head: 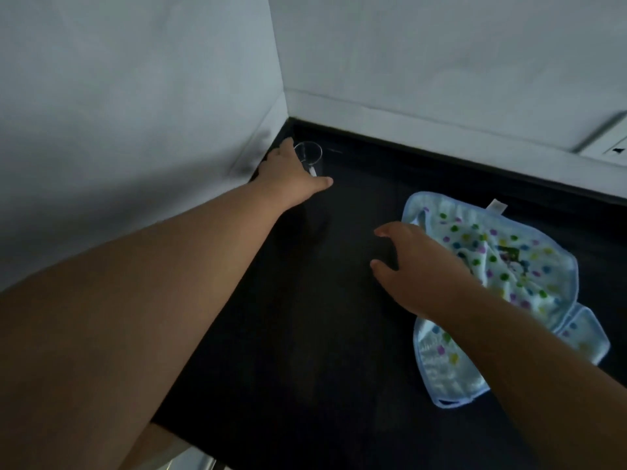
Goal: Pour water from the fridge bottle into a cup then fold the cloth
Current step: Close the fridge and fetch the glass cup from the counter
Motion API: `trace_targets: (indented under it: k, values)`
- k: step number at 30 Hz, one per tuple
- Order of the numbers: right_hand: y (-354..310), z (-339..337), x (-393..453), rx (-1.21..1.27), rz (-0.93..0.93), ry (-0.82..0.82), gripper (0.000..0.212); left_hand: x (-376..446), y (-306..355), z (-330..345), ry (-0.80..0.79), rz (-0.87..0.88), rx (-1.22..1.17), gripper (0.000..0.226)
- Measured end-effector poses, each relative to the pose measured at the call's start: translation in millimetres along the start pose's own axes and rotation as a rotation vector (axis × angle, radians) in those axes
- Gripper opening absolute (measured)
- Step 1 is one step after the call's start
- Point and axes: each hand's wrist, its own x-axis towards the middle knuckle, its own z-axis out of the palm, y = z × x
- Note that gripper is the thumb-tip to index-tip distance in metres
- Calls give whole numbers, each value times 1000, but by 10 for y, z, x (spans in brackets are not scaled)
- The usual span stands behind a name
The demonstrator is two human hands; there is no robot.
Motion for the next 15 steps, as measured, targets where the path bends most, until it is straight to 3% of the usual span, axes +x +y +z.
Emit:
trace_targets:
  k: [5, 11, 15]
  values:
    - [9, 96, 136, -26, -16, -23, 56, 343, -19, 190, -19, -2, 12, 122]
    - [-14, 130, 305, -22, 8, -43, 60, 399, -85, 345, 58, 142, -28, 75]
    - [-1, 91, 416, 137, 54, 16, 77, -16, 33, 242, -98, 326, -53, 71]
